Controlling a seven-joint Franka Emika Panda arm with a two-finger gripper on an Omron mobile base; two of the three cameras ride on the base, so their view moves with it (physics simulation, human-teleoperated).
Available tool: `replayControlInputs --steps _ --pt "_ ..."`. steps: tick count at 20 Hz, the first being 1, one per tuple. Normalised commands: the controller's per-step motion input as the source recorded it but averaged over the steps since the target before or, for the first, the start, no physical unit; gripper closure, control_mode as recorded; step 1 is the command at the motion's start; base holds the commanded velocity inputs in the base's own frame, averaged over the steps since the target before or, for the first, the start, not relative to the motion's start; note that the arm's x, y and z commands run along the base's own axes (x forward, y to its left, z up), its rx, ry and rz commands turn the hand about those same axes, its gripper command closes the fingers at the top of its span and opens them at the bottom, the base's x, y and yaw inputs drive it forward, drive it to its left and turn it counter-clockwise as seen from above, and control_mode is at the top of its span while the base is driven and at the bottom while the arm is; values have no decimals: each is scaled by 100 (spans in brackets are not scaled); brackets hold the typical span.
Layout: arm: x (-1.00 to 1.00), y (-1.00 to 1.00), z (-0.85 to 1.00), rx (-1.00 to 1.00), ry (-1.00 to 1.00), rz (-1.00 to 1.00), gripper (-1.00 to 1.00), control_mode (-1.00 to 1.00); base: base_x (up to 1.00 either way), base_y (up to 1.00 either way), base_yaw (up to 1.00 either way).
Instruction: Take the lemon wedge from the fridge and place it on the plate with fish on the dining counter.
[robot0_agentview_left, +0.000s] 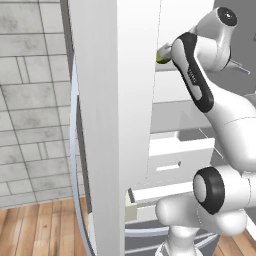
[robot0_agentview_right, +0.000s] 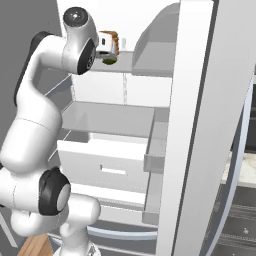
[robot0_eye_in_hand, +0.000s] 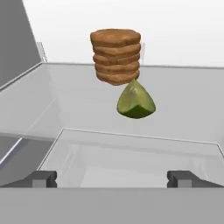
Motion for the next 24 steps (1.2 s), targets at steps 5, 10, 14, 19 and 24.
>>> replayControlInputs --steps 5,10,14,19,24 --pt "43 -24 -18 0 0 -8 -100 -100 0 0 0" --pt "42 0 -19 0 0 -7 -100 -100 0 0 0" --pt "40 2 -19 0 0 -5 -100 -100 0 0 0" --pt "41 0 -9 2 1 -3 -100 -100 0 0 0" --pt "51 0 -10 10 6 -1 -100 -100 0 0 0"
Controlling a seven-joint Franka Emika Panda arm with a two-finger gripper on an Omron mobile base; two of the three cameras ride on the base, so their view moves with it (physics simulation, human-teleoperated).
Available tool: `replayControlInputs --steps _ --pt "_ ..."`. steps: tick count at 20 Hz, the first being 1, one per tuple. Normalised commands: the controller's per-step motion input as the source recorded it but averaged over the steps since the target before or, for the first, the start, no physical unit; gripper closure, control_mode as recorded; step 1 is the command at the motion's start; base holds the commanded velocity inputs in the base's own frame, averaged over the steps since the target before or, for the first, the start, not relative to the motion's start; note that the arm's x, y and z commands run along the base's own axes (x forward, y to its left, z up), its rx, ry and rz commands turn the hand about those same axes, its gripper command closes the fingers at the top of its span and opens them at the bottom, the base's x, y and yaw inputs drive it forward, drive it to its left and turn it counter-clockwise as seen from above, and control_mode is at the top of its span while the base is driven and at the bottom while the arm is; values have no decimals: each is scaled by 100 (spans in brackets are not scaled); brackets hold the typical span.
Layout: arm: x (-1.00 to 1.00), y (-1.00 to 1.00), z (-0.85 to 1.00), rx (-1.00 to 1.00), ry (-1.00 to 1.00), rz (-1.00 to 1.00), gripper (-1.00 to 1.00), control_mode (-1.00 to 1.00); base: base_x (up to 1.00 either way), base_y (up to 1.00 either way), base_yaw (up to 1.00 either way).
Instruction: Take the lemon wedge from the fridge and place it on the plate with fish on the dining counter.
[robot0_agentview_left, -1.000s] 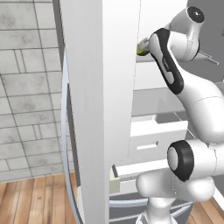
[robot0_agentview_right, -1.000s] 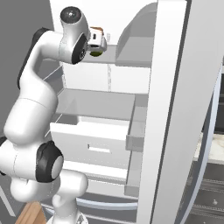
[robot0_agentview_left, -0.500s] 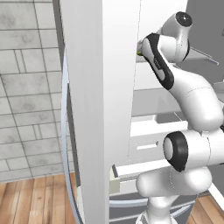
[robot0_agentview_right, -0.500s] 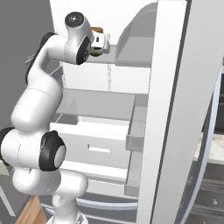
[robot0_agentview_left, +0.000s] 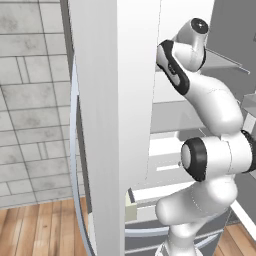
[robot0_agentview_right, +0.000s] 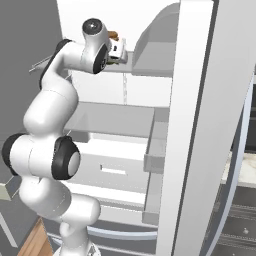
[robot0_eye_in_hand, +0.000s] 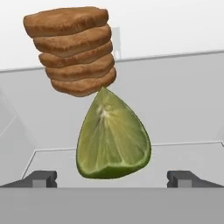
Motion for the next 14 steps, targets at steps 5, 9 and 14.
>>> replayControlInputs --steps 5,9,14 --pt "52 0 -11 7 7 0 -100 -100 0 0 0" --pt "57 0 -8 0 3 0 -100 -100 0 0 0" --pt "11 1 -33 0 2 0 -100 -100 0 0 0"
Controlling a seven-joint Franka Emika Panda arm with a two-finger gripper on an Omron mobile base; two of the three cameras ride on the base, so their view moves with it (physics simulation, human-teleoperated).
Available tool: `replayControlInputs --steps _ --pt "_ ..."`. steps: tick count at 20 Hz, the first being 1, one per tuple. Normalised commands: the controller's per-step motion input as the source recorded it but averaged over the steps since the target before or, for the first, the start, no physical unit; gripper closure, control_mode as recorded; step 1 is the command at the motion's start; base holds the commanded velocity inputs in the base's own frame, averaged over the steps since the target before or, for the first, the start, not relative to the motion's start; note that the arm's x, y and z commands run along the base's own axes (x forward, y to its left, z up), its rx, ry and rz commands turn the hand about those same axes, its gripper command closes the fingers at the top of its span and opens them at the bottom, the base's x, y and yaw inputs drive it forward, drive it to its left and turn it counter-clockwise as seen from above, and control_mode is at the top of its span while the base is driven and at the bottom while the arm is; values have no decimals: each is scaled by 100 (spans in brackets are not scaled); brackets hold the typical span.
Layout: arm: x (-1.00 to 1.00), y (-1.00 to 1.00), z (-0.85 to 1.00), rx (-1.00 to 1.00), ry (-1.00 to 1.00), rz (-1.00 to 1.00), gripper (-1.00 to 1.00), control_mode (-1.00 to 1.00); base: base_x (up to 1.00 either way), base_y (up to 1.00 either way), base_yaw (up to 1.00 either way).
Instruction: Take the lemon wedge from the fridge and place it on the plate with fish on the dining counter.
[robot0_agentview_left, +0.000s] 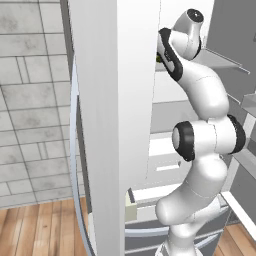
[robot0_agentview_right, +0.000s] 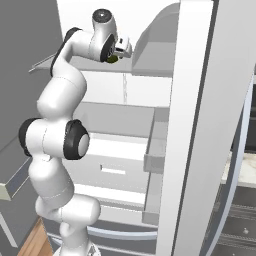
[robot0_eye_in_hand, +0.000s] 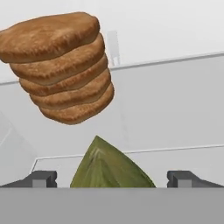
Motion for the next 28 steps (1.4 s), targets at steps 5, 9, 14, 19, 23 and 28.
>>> replayControlInputs --steps 5,9,14,19,23,28 --pt "-18 5 -57 0 0 0 -100 -100 0 0 0" --pt "43 8 -49 0 0 0 -100 -100 0 0 0" --pt "36 5 -46 0 1 0 -100 -100 0 0 0" --pt "3 10 -81 0 3 0 100 -100 0 0 0" --pt "0 0 -44 0 -1 0 100 -100 0 0 0" --pt "-62 -2 1 5 -19 0 100 -100 0 0 0"
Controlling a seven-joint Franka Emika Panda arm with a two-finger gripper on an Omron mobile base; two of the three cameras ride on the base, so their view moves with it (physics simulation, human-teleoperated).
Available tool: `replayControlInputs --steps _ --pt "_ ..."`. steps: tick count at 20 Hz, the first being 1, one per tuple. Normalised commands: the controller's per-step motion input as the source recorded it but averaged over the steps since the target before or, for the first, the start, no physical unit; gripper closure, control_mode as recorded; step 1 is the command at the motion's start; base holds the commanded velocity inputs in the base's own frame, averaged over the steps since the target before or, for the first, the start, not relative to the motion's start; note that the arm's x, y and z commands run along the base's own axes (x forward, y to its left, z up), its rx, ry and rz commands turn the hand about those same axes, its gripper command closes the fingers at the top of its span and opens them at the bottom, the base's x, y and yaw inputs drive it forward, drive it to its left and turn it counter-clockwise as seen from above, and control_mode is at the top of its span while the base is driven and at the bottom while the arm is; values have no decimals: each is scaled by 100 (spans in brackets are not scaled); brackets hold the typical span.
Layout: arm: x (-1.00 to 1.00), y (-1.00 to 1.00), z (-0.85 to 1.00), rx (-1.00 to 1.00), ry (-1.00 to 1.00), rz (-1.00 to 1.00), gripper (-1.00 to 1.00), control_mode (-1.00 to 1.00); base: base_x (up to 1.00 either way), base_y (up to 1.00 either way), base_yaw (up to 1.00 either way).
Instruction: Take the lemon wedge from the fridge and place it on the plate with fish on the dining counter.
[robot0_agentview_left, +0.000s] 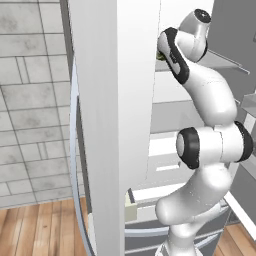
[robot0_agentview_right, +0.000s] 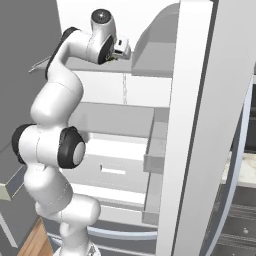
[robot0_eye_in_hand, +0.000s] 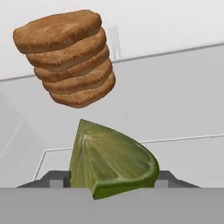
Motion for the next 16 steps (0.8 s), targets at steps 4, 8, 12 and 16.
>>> replayControlInputs --steps 4,8,12,16 --pt "-100 -1 16 12 -45 0 100 -100 0 0 0" --pt "-100 0 -14 7 -25 0 100 -100 0 0 0" --pt "-100 -1 1 14 -12 0 100 -100 0 0 0" --pt "-100 0 6 15 0 0 100 -100 0 0 0"
